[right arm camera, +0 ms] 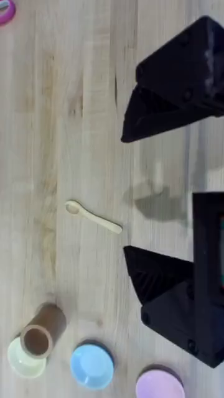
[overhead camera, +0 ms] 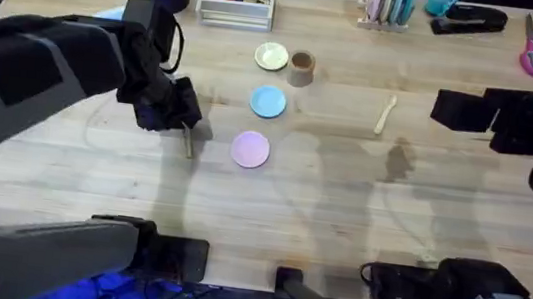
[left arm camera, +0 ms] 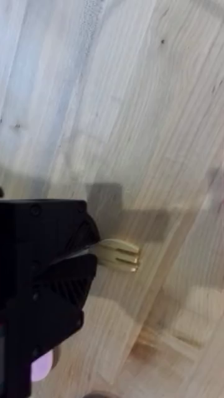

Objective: Pick up a utensil and set it on the pink plate, then put the other utensil in the container.

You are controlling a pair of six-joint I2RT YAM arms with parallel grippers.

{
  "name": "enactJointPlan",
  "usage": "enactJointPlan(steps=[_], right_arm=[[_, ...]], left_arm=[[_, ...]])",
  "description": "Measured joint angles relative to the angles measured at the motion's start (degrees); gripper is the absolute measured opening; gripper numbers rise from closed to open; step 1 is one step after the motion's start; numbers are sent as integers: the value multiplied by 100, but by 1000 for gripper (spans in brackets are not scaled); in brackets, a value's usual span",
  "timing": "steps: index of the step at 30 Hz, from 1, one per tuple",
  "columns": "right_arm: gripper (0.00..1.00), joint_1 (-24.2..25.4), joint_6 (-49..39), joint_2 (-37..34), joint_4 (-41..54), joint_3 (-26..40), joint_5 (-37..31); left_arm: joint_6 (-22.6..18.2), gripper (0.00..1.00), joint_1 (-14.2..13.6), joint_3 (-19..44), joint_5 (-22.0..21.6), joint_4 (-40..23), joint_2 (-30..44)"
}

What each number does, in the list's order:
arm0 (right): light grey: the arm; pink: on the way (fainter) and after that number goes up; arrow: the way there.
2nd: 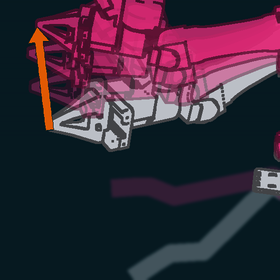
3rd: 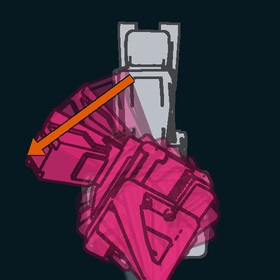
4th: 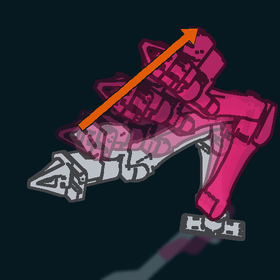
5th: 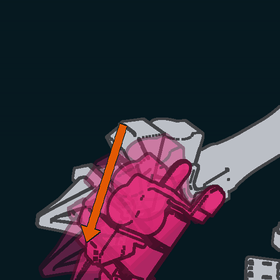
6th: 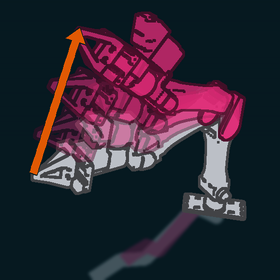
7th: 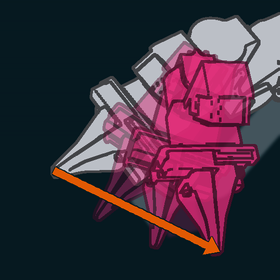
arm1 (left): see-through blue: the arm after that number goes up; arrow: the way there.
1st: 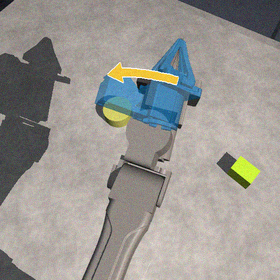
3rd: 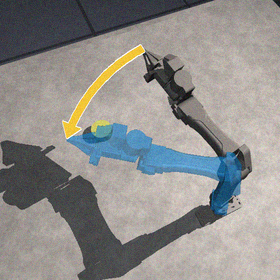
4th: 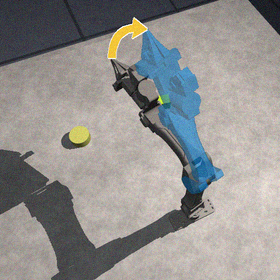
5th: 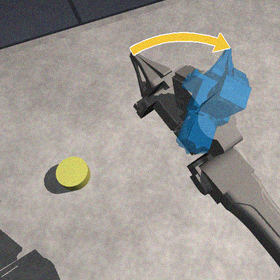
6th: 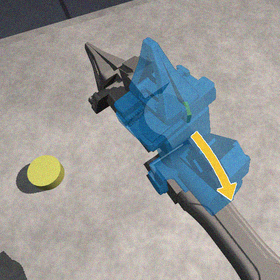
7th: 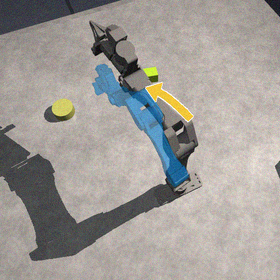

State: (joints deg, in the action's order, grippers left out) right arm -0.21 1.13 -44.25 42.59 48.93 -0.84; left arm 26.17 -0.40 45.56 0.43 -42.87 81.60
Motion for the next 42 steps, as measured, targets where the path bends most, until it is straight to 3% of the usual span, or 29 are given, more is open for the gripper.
enactJointPlan(steps=[5,6,13,14,15,16,22,23,27,33,42], right_arm=[[997,0,1,0,2,0,0],[997,0,0,0,2,0,0],[998,0,0,0,2,0,0],[997,0,0,0,2,0,0],[997,0,0,0,0,0,0],[997,0,2,0,2,0,0],[997,0,0,0,1,0,0],[997,0,0,0,2,0,0],[997,0,0,0,2,0,0],[997,0,0,0,2,0,0],[998,0,2,0,2,0,0]], left_arm=[[-2,45,-56,256,-2,-149,22],[-2,46,-242,403,0,-199,20],[92,46,-857,682,0,-368,22],[212,46,-1267,959,0,-521,21],[252,46,-1367,1020,0,-528,20],[456,46,-1722,1144,0,-554,20],[1102,46,-2406,1183,-31,-580,21],[1520,46,-2773,1183,-163,-633,20],[2075,53,-3163,1183,-420,-843,21],[2543,56,-3322,1183,-647,-927,22],[2740,55,-3337,1183,-801,-921,22]])
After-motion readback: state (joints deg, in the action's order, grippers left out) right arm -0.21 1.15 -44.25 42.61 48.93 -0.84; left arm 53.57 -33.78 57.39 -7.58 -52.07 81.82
